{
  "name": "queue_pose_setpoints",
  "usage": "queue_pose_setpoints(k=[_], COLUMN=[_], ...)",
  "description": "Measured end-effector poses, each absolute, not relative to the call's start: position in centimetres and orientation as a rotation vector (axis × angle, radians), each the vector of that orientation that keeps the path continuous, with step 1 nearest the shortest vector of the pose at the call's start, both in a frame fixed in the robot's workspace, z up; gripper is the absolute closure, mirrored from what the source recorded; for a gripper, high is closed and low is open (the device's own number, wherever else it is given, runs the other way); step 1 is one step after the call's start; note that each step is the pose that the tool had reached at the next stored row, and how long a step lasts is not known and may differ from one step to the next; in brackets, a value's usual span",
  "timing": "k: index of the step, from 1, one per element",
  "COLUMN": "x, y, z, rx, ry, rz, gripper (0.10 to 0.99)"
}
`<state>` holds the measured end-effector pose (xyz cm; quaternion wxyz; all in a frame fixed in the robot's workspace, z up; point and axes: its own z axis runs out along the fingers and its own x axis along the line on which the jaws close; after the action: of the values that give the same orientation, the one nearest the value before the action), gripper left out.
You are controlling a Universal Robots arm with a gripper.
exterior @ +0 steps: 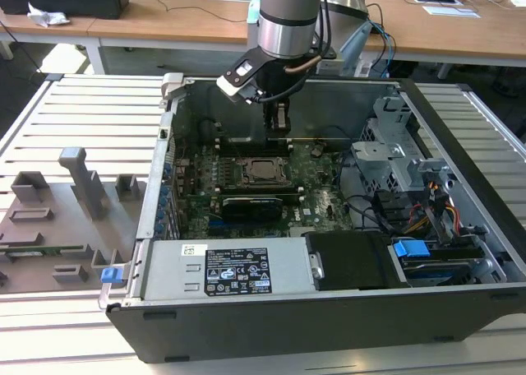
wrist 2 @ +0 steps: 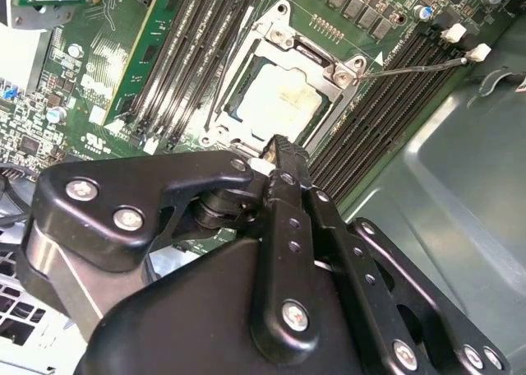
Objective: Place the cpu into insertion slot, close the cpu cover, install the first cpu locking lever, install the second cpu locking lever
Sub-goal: 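Close the cpu cover, then install the first cpu locking lever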
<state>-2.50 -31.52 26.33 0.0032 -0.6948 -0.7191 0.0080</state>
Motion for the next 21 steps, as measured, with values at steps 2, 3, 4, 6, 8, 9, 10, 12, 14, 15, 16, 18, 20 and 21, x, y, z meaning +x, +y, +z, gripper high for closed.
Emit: queue_pose_setpoints(k=[2,3,4,6,8,9,10,12,14,15,16,18,20,21], x=[-2.5,-2.5,-2.5,-2.5,-2.5,-2.5,-2.5,-2.5,-2.5,-2.5,-2.5,-2.5,-2.5,-2.5], y=[-31.52,-31.52,-31.52,-31.52,-31.52,-31.52,-31.52,-31.52,-31.52,-31.52,-31.52,-31.52,-31.52,-31.52], z=[26.33,26.33,26.33,26.33,26.34,26.34,26.34,26.34,26.34,26.34,26.35,26.35,26.35,26.35], rx=[-2.178,-2.178,-2.179,-2.178,-2.178,-2.178,-2.178,-2.178,-2.178,-2.169,-2.163,-2.122,-2.089,-2.068], ry=[-2.255,-2.255,-2.255,-2.255,-2.255,-2.255,-2.255,-2.255,-2.255,-2.263,-2.27,-2.309,-2.338,-2.358], rz=[0.025,0.025,0.025,0.025,0.025,0.025,0.025,0.025,0.025,0.025,0.025,0.026,0.025,0.026], gripper=[0.98,0.98,0.98,0.98,0.98,0.98,0.98,0.98,0.98,0.98,0.98,0.98,0.98,0.98])
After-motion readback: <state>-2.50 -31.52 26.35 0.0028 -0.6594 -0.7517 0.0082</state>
